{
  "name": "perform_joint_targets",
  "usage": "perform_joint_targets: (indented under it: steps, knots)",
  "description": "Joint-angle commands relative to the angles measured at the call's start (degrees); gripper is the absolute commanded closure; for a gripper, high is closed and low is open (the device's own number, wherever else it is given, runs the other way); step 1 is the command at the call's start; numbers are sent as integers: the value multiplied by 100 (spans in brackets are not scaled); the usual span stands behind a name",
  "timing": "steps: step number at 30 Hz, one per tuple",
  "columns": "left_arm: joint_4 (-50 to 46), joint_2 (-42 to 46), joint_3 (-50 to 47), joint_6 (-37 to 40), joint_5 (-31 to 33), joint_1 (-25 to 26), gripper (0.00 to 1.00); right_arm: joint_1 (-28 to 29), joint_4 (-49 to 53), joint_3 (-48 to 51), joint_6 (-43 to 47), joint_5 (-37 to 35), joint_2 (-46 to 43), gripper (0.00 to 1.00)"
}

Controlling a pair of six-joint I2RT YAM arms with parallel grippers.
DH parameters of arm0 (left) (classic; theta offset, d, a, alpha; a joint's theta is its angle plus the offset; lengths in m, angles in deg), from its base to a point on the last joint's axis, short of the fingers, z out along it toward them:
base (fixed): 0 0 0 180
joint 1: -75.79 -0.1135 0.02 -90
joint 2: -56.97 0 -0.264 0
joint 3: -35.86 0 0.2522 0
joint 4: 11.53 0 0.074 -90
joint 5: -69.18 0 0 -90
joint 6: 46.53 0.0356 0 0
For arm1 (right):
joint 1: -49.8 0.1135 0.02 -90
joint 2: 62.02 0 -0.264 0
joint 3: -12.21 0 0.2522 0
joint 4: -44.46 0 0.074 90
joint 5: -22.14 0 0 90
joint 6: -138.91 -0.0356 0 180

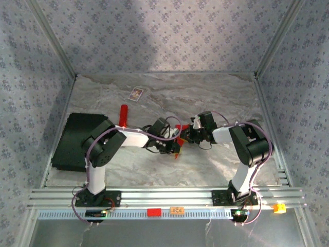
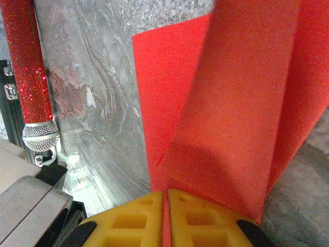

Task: Fold a paper plane with a square sheet of paper (pick it up from the middle)
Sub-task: Fifth fold the wing at the center of the table.

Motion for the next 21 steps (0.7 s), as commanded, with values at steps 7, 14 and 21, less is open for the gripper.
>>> perform_joint_targets:
  steps: [7,14,21]
  knots:
    - [-179,287,-726,-94,-519,156,96,-30,795,152,138,-561,130,86]
    - [68,502,-1023,-196,-637,228,96,-27,786,144,110,-561,138,86]
    - [529,1203,-1025,-285,-512,179,96,-15,771,145,101,-543,130,86]
